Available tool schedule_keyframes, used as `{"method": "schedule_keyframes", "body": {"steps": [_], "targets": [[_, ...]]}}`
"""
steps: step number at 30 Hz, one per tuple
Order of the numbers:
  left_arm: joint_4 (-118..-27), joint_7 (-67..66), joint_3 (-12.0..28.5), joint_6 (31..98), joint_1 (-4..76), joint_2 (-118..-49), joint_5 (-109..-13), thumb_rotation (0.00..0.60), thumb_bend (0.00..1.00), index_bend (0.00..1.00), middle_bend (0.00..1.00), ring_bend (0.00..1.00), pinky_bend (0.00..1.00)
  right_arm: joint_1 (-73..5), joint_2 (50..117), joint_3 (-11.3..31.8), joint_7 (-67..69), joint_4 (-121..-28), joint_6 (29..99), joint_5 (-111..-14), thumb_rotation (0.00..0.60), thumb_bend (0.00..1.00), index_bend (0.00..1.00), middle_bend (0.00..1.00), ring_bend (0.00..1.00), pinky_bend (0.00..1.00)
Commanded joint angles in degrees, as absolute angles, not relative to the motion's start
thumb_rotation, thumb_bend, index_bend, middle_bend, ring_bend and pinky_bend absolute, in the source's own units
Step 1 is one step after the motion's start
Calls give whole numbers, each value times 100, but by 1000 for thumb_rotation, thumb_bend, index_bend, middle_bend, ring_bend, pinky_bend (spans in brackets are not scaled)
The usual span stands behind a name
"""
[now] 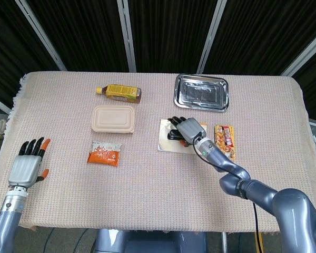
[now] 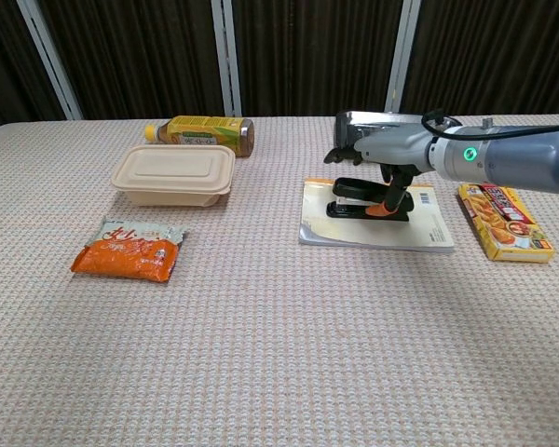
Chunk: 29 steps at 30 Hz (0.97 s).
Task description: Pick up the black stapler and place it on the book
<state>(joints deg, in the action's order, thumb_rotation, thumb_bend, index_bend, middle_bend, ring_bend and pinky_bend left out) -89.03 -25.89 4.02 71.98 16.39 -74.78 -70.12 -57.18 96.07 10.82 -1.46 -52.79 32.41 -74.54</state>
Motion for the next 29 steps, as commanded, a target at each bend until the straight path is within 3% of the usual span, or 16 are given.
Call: {"method": "schedule_keyframes", "body": {"steps": [1, 6, 13, 16, 21, 29], "targets": [[-8936, -2546, 390, 7249, 1616, -7447, -7060, 600, 298, 0, 0, 0, 65, -5586, 9351, 1087, -496, -5714, 3416, -7257, 600, 283, 0, 0, 45, 302], [-8999, -2429, 361, 7360, 1574, -7366, -7207, 600, 299, 0, 0, 0, 65, -5220, 8666, 1064, -1262, -6902, 4048, -6988, 600, 253, 0, 0, 0, 207], [-9110, -2102, 286, 7570, 1480, -7174, -7558, 600, 298, 0, 0, 0, 65, -4131, 7338, 811, -2632, -9256, 5899, -6685, 600, 230, 0, 0, 0, 78], [-9162, -1971, 253, 7678, 1432, -7101, -7711, 600, 298, 0, 0, 0, 65, -3614, 6998, 631, -2801, -9763, 6655, -6750, 600, 232, 0, 0, 0, 7], [-9231, -1770, 145, 7833, 1353, -6988, -8027, 600, 296, 0, 0, 0, 65, -2631, 6741, 243, -2618, -9957, 7889, -7026, 600, 231, 6, 0, 0, 0], [-9215, -1537, 92, 8058, 1241, -6898, -8304, 600, 294, 0, 0, 0, 65, -1553, 7010, 0, -1655, -9081, 8798, -7064, 600, 232, 24, 0, 0, 0]]}}
